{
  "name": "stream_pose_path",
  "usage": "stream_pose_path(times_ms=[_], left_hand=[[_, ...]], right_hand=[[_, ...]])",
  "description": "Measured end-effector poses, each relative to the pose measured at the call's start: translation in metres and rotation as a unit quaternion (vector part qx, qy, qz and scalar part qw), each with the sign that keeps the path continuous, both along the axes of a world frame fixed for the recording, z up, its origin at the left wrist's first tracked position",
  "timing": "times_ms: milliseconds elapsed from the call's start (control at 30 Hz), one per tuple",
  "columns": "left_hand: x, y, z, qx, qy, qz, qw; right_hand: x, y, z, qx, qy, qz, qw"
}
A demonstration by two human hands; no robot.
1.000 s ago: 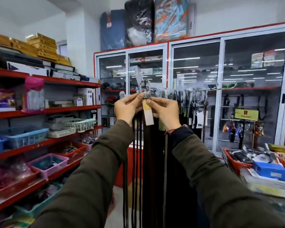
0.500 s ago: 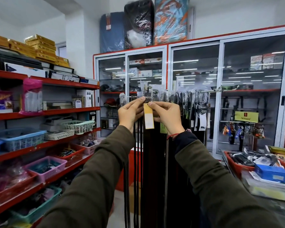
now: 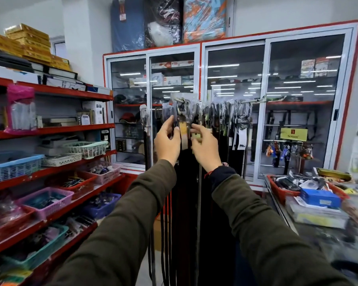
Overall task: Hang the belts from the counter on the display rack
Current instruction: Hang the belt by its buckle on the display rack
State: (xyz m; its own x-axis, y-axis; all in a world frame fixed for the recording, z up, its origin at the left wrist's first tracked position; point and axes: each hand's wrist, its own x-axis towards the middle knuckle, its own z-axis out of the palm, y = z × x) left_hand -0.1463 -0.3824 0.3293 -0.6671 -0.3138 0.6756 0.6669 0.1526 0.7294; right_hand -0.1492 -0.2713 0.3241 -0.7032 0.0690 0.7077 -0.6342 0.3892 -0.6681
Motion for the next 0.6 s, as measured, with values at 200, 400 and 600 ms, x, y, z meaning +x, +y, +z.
stream_pose_path(times_ms=[200, 400, 600], left_hand=[[0.022, 0.018, -0.073, -0.173, 0.053, 0.122, 0.976], [0.051, 0.056, -0.163, -0.294, 0.037, 0.079, 0.952], [0.087, 0.117, -0.25, -0.364, 0.001, -0.003, 0.931]], right_hand=[[0.031, 0.027, -0.064, 0.075, 0.055, -0.084, 0.992], [0.078, 0.074, -0.151, 0.18, 0.022, -0.194, 0.964], [0.137, 0.138, -0.223, 0.247, -0.061, -0.267, 0.929]])
